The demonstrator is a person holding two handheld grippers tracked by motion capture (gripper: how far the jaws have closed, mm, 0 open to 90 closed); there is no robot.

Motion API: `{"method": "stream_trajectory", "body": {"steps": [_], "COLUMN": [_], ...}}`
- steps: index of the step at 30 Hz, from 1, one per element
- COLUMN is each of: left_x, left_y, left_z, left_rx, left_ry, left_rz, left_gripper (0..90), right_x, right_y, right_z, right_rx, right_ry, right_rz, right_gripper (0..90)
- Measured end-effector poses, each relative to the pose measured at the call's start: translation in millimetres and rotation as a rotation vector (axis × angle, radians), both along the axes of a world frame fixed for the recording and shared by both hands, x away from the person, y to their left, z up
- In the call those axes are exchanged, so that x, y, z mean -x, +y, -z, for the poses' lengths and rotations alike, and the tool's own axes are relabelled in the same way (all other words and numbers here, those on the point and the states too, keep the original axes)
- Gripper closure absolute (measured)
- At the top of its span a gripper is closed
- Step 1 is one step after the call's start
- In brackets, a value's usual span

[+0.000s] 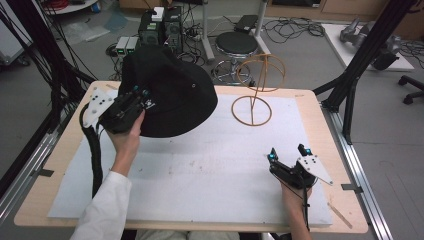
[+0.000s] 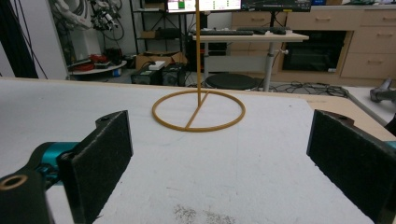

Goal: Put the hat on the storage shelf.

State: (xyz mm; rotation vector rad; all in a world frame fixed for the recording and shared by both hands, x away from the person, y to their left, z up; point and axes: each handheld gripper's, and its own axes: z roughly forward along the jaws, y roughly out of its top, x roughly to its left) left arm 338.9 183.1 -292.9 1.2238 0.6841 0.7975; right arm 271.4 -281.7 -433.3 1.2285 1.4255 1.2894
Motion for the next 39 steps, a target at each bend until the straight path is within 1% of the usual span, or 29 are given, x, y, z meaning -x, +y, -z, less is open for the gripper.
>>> {"method": "stream_trajectory", "body": {"steps": [2, 5, 7, 8, 9, 10, 11, 12, 13, 15, 16, 18, 19, 20, 21, 22, 23, 24, 25, 27, 28, 29, 30, 31, 32, 36, 37, 39], "left_x": [-4.9, -9.7, -15.0, -15.0, -19.7, -21.7, -21.7, -23.3, -27.9, -31.2, -31.2, -38.0, -38.0, -40.2, -42.5, -44.9, -48.7, -48.7, -50.3, -57.0, -59.3, -59.3, -61.6, -63.1, -63.1, -69.4, -71.5, -74.8], "left_y": [-8.0, -17.7, -28.7, -28.7, -37.8, -42.0, -42.0, -45.1, -53.4, -59.7, -59.7, -70.7, -70.7, -75.1, -79.7, -86.2, -96.4, -96.4, -100.5, -115.5, -121.3, -121.3, -129.1, -133.4, -133.4, -149.1, -154.1, -160.8], "left_z": [-4.6, -10.7, -16.6, -16.6, -21.2, -23.0, -23.0, -24.3, -28.2, -30.7, -30.7, -34.6, -34.6, -35.9, -37.2, -38.4, -40.0, -40.0, -40.8, -43.6, -44.8, -44.8, -47.0, -48.4, -48.4, -55.7, -58.2, -62.1], "left_rx": [0.001, -0.005, -0.005, -0.005, -0.014, -0.015, -0.015, -0.014, -0.025, -0.04, -0.04, -0.056, -0.056, -0.059, -0.063, -0.066, -0.077, -0.077, -0.079, -0.077, -0.075, -0.075, -0.071, -0.068, -0.068, -0.062, -0.061, -0.067], "left_ry": [-0.009, -0.007, -0.016, -0.016, -0.022, -0.027, -0.027, -0.03, -0.038, -0.046, -0.046, -0.051, -0.051, -0.053, -0.055, -0.061, -0.071, -0.071, -0.073, -0.071, -0.068, -0.068, -0.066, -0.069, -0.069, -0.07, -0.074, -0.078], "left_rz": [0.012, 0.021, 0.036, 0.036, 0.045, 0.048, 0.048, 0.051, 0.068, 0.076, 0.076, 0.087, 0.087, 0.092, 0.095, 0.094, 0.095, 0.095, 0.097, 0.111, 0.118, 0.118, 0.126, 0.134, 0.134, 0.158, 0.162, 0.167], "left_gripper": [85.5, 85.5, 85.5, 85.4, 85.5, 85.5, 85.5, 85.5, 85.4, 85.4, 85.4, 85.4, 85.4, 85.4, 85.3, 85.3, 85.3, 85.3, 85.4, 85.4, 85.4, 85.4, 85.4, 85.4, 85.4, 85.4, 85.4, 85.3], "right_x": [-0.4, 0.5, 1.1, 1.1, 1.2, 0.9, 0.9, 1.3, 1.3, 0.6, 0.6, 0.6, 1.1, 1.1, 1.4, 2.0, 2.3, 2.5, 2.6, 3.5, 3.0, 3.2, 2.9, 3.3, 3.3, 3.3, 2.8, 2.8], "right_y": [-0.6, -0.5, 0.2, 0.3, 0.2, -0.7, -0.7, -0.7, -2.0, -3.0, -3.0, -2.2, -1.4, -1.4, -0.5, 0.4, 0.9, 1.5, 1.9, 4.6, 5.6, 7.1, 7.3, 8.2, 8.2, 6.9, 6.2, 5.8], "right_z": [0.1, -0.1, -0.3, -0.3, -0.3, -0.5, -0.5, -0.7, -1.0, -0.8, -0.8, -0.6, -0.6, -0.6, -0.8, -1.0, -1.1, -1.3, -1.4, -1.6, -1.5, -1.4, -1.3, -1.4, -1.4, -1.5, -1.5, -1.5], "right_rx": [0.0, 0.002, -0.002, -0.002, -0.005, -0.002, -0.002, -0.013, -0.025, -0.022, -0.022, -0.019, -0.018, -0.018, -0.002, -0.003, -0.006, -0.011, -0.009, -0.011, -0.003, 0.001, 0.008, 0.003, 0.003, -0.005, -0.003, -0.01], "right_ry": [-0.003, -0.003, 0.001, 0.001, 0.004, -0.001, -0.001, 0.003, 0.004, 0.002, 0.002, 0.004, 0.007, 0.007, 0.001, 0.006, 0.008, 0.007, 0.004, 0.009, 0.004, 0.008, 0.004, 0.011, 0.011, 0.011, 0.004, 0.009], "right_rz": [0.001, 0.003, -0.001, -0.002, -0.004, -0.004, -0.004, 0.001, 0.002, 0.003, 0.003, -0.003, -0.004, -0.004, -0.004, -0.008, -0.008, -0.009, -0.014, -0.022, -0.03, -0.035, -0.04, -0.044, -0.044, -0.041, -0.04, -0.041], "right_gripper": [5.9, 6.0, 6.0, 6.0, 6.0, 6.0, 6.0, 6.0, 6.0, 6.0, 6.0, 6.0, 6.0, 6.0, 5.9, 6.0, 5.9, 5.9, 5.9, 5.9, 5.9, 6.0, 6.0, 5.9, 5.9, 5.9, 5.9, 6.0]}}
